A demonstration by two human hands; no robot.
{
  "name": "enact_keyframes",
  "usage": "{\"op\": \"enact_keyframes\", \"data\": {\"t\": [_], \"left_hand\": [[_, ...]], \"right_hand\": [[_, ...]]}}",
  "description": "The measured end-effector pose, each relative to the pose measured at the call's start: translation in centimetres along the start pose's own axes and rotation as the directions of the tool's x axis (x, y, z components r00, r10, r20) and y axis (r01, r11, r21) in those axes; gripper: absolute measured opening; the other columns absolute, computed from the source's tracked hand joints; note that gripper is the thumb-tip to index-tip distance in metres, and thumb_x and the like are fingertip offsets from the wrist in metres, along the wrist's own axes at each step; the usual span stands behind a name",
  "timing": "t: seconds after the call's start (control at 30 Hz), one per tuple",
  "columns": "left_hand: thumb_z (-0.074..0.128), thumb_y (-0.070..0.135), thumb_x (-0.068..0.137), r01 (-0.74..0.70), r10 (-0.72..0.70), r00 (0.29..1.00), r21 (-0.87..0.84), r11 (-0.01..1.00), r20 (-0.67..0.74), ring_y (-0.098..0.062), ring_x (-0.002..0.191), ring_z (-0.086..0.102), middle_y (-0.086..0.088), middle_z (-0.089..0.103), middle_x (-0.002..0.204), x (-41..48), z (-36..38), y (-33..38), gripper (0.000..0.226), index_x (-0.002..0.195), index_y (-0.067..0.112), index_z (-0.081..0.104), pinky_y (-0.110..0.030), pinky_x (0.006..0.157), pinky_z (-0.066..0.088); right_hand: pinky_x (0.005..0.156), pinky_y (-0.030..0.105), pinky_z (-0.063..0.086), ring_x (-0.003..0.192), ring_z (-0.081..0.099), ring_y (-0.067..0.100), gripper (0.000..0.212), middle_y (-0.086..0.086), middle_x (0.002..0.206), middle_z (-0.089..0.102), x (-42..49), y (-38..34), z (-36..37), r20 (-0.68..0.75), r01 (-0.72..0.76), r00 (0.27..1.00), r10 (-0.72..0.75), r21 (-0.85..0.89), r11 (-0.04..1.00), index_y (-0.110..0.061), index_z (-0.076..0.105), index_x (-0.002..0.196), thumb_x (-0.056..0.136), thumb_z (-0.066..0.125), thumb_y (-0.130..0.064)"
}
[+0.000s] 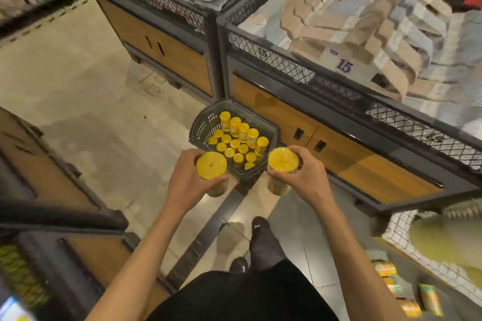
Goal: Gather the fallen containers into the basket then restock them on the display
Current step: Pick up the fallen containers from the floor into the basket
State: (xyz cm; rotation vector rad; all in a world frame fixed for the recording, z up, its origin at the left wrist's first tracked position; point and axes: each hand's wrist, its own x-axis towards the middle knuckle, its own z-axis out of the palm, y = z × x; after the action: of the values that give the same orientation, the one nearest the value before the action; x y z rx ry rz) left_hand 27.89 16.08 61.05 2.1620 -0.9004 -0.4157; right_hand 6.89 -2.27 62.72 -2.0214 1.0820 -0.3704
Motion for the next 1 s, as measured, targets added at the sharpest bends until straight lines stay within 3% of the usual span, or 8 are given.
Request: {"op": "enact_keyframes", "data": {"t": [0.17,0.3,0.4,0.67,1.0], "left_hand": [[0.088,0.053,0.058,0.022,-0.022,1.000,0.050,0.998,-0.001,-0.012,0.099,0.053,0.007,0.053,0.110,6.0,-0.7,-1.4,0.074,0.115,0.025,0.052,-0.038,0.080,0.053],[0.090,0.046,0.059,0.043,-0.044,0.999,0.057,0.997,0.010,-0.011,0.096,0.052,0.006,0.052,0.109,11.9,-0.2,-2.3,0.070,0.114,0.023,0.054,-0.035,0.079,0.052],[0.090,0.046,0.060,0.059,-0.062,0.998,0.079,0.995,0.031,-0.012,0.097,0.052,0.006,0.051,0.111,16.4,0.4,-2.7,0.072,0.117,0.021,0.053,-0.032,0.078,0.050],[0.086,0.051,0.063,0.064,-0.092,0.979,0.152,0.986,0.183,-0.012,0.101,0.050,0.004,0.052,0.115,27.2,2.3,-5.5,0.077,0.122,0.018,0.050,-0.026,0.078,0.040],[0.089,0.037,0.064,0.004,-0.105,0.903,0.236,0.972,0.416,-0.019,0.100,0.051,-0.006,0.051,0.113,38.4,6.4,-13.0,0.074,0.120,0.008,0.049,-0.023,0.075,0.035]], "right_hand": [[0.088,0.040,0.055,0.106,0.058,0.009,0.082,-0.012,0.117,0.062,6.4,-0.5,2.6,0.023,-0.020,1.000,0.019,0.016,1.000,-0.028,0.054,0.128,0.059,0.082,-0.063],[0.079,0.043,0.057,0.103,0.058,0.011,0.079,-0.015,0.114,0.061,12.0,-0.7,4.5,0.056,-0.041,0.998,0.039,0.036,0.998,-0.031,0.053,0.126,0.060,0.082,-0.063],[0.087,0.039,0.054,0.107,0.057,0.011,0.079,-0.013,0.117,0.061,16.6,-1.1,5.9,0.091,-0.061,0.994,0.060,0.008,0.998,-0.031,0.052,0.128,0.062,0.084,-0.060],[0.084,0.039,0.052,0.105,0.056,0.012,0.066,-0.011,0.116,0.058,25.5,-1.5,9.4,0.150,-0.130,0.980,0.131,-0.016,0.991,-0.031,0.050,0.121,0.068,0.085,-0.049],[0.085,0.033,0.045,0.115,0.051,0.017,0.078,-0.001,0.130,0.048,33.6,1.3,18.4,0.191,-0.249,0.943,0.272,-0.134,0.959,-0.022,0.047,0.131,0.069,0.085,-0.048]]}}
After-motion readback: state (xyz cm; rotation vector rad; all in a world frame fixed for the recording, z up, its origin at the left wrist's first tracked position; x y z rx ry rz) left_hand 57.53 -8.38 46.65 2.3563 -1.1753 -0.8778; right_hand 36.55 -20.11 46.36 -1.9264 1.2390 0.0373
